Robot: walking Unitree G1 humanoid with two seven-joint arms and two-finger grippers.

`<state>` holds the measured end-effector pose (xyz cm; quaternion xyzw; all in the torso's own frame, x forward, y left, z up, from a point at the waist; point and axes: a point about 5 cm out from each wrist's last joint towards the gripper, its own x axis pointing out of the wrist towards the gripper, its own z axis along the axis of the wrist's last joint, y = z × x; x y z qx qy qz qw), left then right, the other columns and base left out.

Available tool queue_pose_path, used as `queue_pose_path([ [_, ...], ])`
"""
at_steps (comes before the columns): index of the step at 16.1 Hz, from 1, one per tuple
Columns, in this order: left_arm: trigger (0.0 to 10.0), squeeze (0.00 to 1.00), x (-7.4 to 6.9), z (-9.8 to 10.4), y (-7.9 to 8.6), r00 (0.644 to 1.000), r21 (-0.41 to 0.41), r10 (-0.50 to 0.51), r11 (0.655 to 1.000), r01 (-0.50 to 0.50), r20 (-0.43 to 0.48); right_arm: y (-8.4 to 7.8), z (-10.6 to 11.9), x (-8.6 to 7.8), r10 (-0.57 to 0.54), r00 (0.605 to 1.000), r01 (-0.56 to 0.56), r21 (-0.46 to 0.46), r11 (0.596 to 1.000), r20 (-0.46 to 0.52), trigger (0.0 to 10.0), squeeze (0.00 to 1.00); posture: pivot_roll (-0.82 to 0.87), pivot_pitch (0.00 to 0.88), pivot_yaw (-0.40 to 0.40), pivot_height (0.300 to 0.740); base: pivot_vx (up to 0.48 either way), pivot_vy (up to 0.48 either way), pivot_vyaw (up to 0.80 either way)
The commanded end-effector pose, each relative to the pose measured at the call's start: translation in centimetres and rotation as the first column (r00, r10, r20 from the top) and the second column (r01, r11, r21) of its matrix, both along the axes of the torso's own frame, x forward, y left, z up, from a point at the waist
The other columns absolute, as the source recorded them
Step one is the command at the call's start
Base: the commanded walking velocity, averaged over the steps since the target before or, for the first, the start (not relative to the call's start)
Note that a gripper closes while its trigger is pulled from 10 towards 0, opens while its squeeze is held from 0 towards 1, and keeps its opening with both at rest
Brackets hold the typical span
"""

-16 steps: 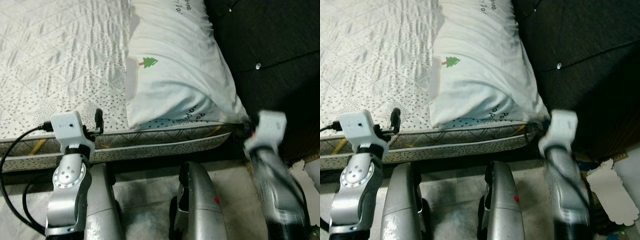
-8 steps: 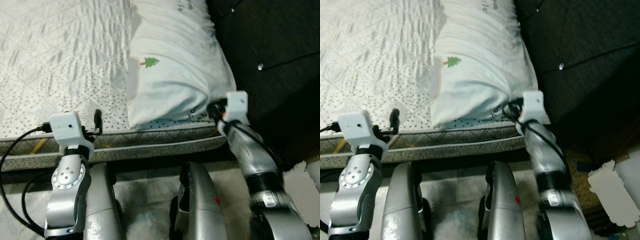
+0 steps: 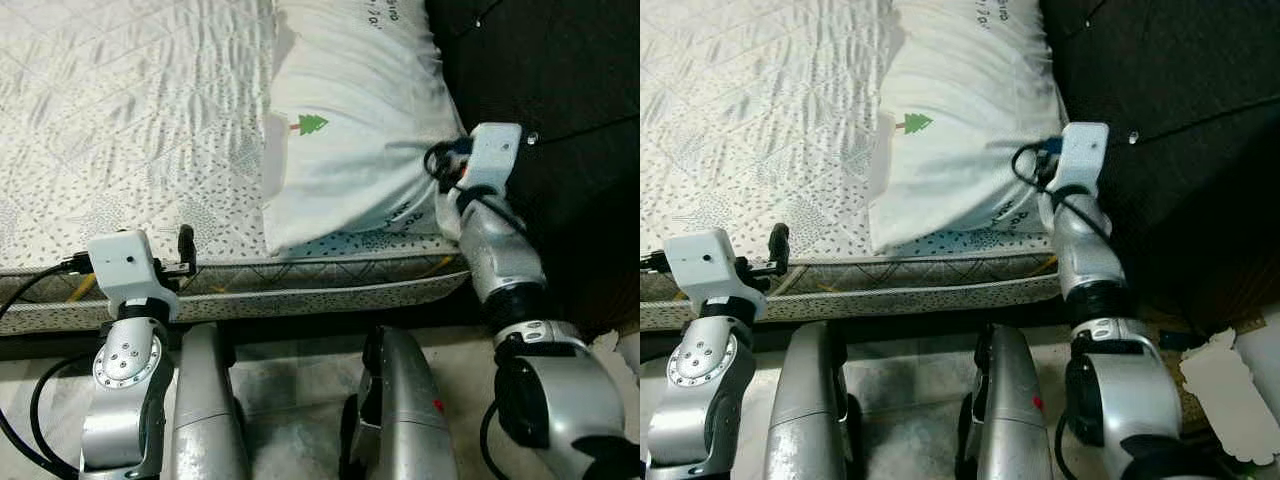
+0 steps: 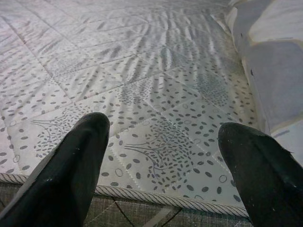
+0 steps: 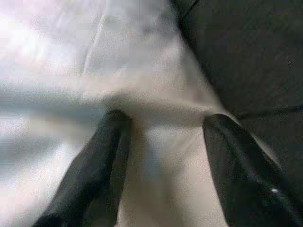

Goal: Clean up the room

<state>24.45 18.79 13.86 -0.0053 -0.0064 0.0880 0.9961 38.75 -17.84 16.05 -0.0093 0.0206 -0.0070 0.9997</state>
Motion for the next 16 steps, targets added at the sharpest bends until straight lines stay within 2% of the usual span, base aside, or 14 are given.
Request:
queue_pose_path([
  [1,10.0,0.0,-0.1,0.2,-0.1,1.0,0.011,-0.001,1.0,0.001,0.0,0.3,-1.6,-0.4,0.039,0.996,-0.039,-0.004,0.999,-0.075,10.0,1.0,0.15,0.154,-0.083,0.537,0.0,0.0,0.0],
  [2,10.0,0.0,0.0,0.1,-0.1,1.0,0.008,-0.002,1.0,0.002,-0.004,0.8,-4.5,-2.0,0.137,0.972,-0.139,0.004,0.99,-0.189,10.0,1.0,0.14,0.147,-0.085,0.537,0.0,0.0,0.0],
  [4,10.0,0.0,0.2,-0.1,-0.2,1.0,0.004,-0.005,1.0,0.005,-0.011,0.5,-6.9,-4.2,0.207,0.94,-0.216,-0.001,0.976,-0.271,10.0,1.0,0.12,0.143,-0.086,0.537,0.0,0.0,0.0],
  [6,10.0,0.0,0.4,-0.3,-0.6,1.0,-0.005,-0.013,1.0,0.013,-0.016,-0.7,-7.8,-5.4,0.186,0.937,-0.196,-0.006,0.981,-0.294,10.0,1.0,0.11,0.137,-0.083,0.537,0.0,0.0,0.0],
  [7,10.0,0.0,0.6,-0.3,-0.8,1.0,-0.009,-0.021,1.0,0.021,-0.016,-1.6,-7.4,-5.4,0.143,0.951,-0.152,-0.013,0.988,-0.275,10.0,1.0,0.11,0.133,-0.08,0.537,0.0,0.0,0.0],
  [8,10.0,0.0,0.7,-0.3,-1.0,1.0,-0.011,-0.027,1.0,0.027,-0.015,-2.4,-6.0,-4.7,0.09,0.973,-0.096,-0.017,0.995,-0.211,10.0,1.0,0.11,0.13,-0.077,0.537,0.0,0.0,0.0],
  [9,10.0,0.0,0.9,-0.2,-0.9,0.999,-0.009,-0.031,0.999,0.031,-0.01,-3.1,-2.7,-3.4,0.026,0.997,-0.029,-0.03,0.999,-0.074,10.0,1.0,0.11,0.127,-0.076,0.537,0.0,0.0,0.0],
  [12,10.0,0.0,1.0,0.2,-0.2,1.0,0.003,-0.009,1.0,0.009,0.004,-3.0,3.6,-1.6,0.006,0.982,0.007,-0.065,0.998,0.191,10.0,1.0,0.12,0.125,-0.081,0.537,0.0,0.0,0.0],
  [14,10.0,0.0,0.7,0.1,-0.2,1.0,0.002,-0.004,1.0,0.004,0.003,-3.1,4.8,-1.2,0.001,0.97,0.019,-0.081,0.996,0.243,10.0,1.0,0.13,0.124,-0.084,0.537,0.0,0.0,0.0],
  [16,10.0,0.0,0.5,0.1,-0.3,1.0,0.0,-0.002,1.0,0.002,0.002,-3.2,4.6,-1.0,-0.005,0.971,0.026,-0.084,0.996,0.238,10.0,1.0,0.13,0.126,-0.086,0.537,0.0,0.0,0.0],
])
